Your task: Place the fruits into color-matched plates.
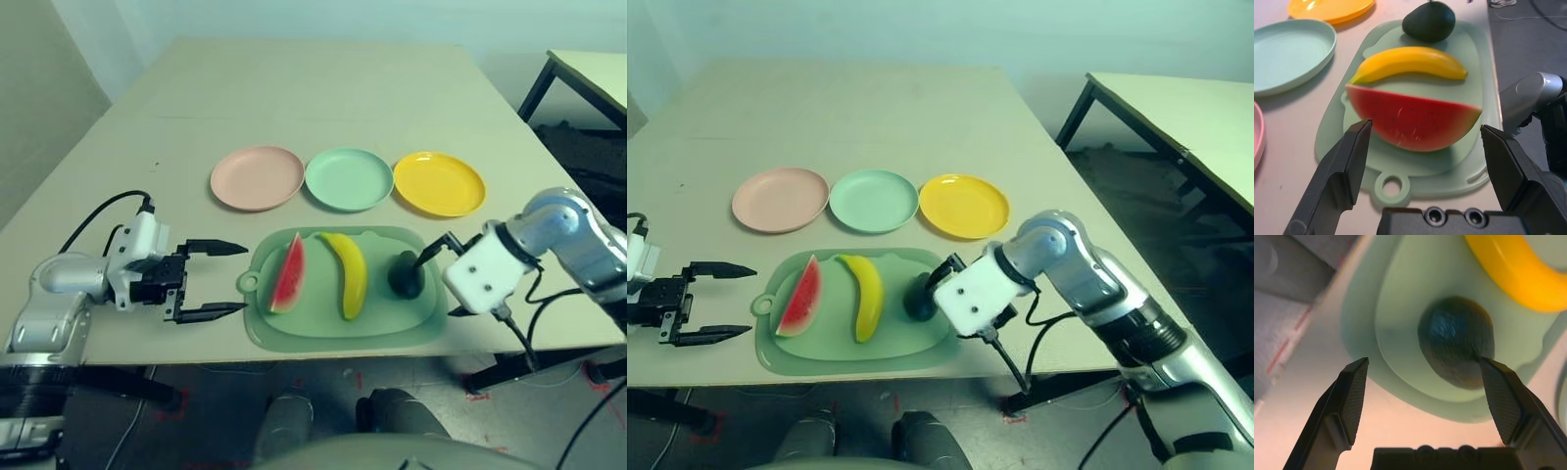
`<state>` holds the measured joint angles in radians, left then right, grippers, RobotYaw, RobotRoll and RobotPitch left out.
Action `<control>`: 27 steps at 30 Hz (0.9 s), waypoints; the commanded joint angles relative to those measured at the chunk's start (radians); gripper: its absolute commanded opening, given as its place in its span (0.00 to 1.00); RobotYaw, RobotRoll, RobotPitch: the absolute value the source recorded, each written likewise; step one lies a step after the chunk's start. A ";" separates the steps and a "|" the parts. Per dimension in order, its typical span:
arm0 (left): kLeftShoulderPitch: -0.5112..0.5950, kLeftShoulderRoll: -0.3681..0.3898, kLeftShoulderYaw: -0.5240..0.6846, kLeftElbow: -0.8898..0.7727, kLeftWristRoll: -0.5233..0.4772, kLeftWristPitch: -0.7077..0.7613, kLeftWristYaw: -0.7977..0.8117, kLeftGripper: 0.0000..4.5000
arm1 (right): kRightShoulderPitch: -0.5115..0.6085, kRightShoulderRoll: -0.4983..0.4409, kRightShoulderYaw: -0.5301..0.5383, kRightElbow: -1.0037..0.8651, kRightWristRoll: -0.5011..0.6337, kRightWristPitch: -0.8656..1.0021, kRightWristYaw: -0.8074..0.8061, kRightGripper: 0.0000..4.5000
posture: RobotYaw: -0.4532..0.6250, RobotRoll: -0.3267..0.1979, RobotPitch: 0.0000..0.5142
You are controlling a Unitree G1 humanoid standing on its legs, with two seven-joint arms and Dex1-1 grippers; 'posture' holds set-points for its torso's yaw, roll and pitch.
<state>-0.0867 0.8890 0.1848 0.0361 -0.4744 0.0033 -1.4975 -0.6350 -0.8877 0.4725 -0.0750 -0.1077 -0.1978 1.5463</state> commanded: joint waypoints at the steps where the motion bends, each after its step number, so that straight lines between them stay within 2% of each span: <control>1: -0.009 0.014 -0.013 -0.018 -0.006 0.014 -0.008 1.00 | -0.027 0.005 0.014 0.033 -0.026 -0.029 0.016 1.00 | 0.46 0.62 0.15; 14: -0.004 0.015 -0.018 -0.009 0.009 0.010 -0.009 1.00 | -0.076 0.139 0.045 0.130 -0.089 -0.066 -0.035 1.00 | 0.47 0.62 0.16; 27: 0.018 0.037 -0.002 -0.012 0.013 -0.001 0.005 1.00 | -0.059 0.184 0.067 0.156 -0.095 -0.051 -0.045 1.00 | 0.49 0.62 0.18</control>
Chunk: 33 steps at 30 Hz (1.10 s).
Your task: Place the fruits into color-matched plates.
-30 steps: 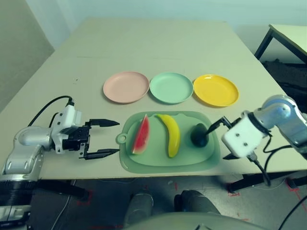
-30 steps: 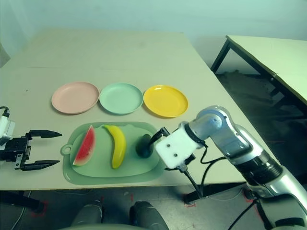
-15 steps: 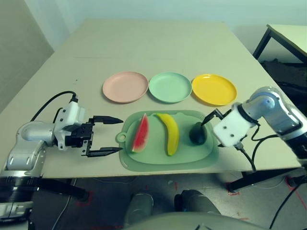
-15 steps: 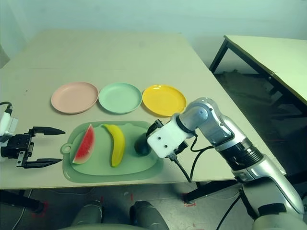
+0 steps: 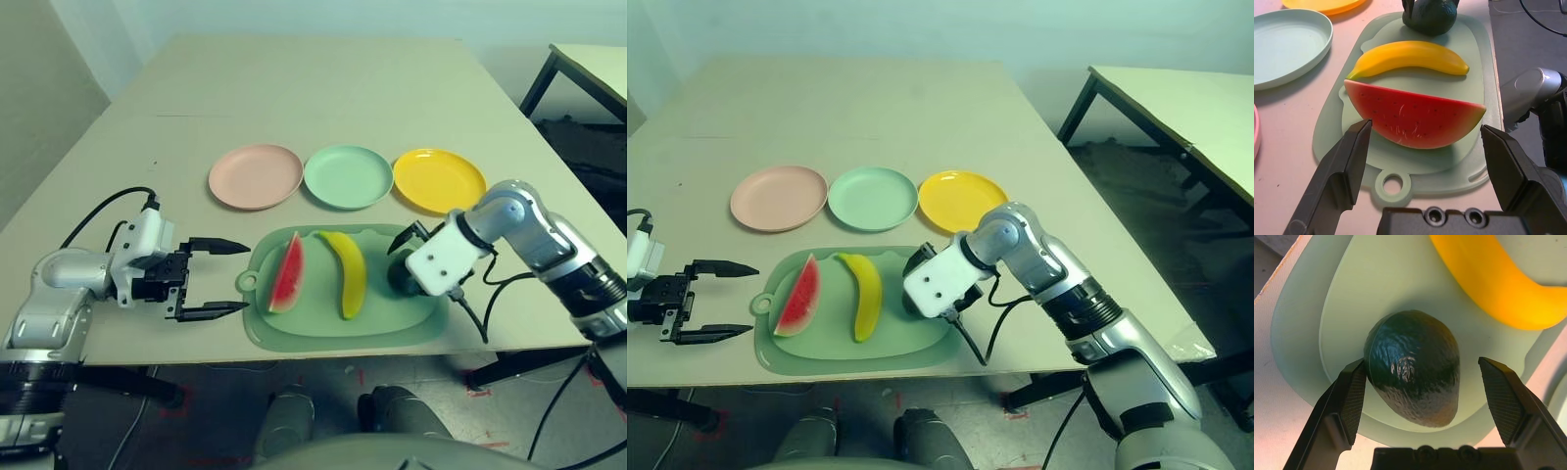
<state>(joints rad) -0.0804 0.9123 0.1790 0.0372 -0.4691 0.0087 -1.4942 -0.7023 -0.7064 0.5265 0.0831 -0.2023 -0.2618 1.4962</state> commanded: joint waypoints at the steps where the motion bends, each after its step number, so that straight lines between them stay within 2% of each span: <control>1: 0.013 0.013 0.003 -0.017 0.006 -0.006 0.004 1.00 | 0.009 0.005 0.014 -0.003 0.000 0.019 0.005 1.00 | 0.49 0.62 0.18; 6: 0.017 0.010 -0.002 -0.032 0.002 -0.007 0.012 1.00 | 0.014 0.008 0.015 -0.013 0.003 0.039 0.008 0.64 | 0.49 0.62 0.18; 14: 0.015 0.012 -0.002 -0.023 0.007 0.011 0.034 1.00 | 0.004 0.003 0.002 -0.004 0.016 0.046 0.013 0.64 | 0.49 0.62 0.17; 20: -0.001 -0.012 0.019 -0.046 -0.024 0.141 0.161 1.00 | -0.113 0.051 -0.040 0.102 0.033 0.069 -0.024 0.64 | 0.49 0.62 0.17; 25: -0.035 -0.028 0.033 -0.099 -0.051 0.268 0.288 1.00 | -0.260 0.137 -0.063 0.317 0.010 0.027 -0.135 0.64 | 0.50 0.62 0.15; 33: -0.064 -0.033 0.027 -0.143 -0.050 0.349 0.376 1.00 | -0.494 0.322 -0.059 0.812 -0.094 -0.105 -0.461 0.64 | 0.52 0.62 0.16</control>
<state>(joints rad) -0.1424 0.8812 0.2074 -0.0829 -0.5168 0.3425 -1.1253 -1.1783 -0.3982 0.4722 0.8128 -0.2591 -0.3347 1.0937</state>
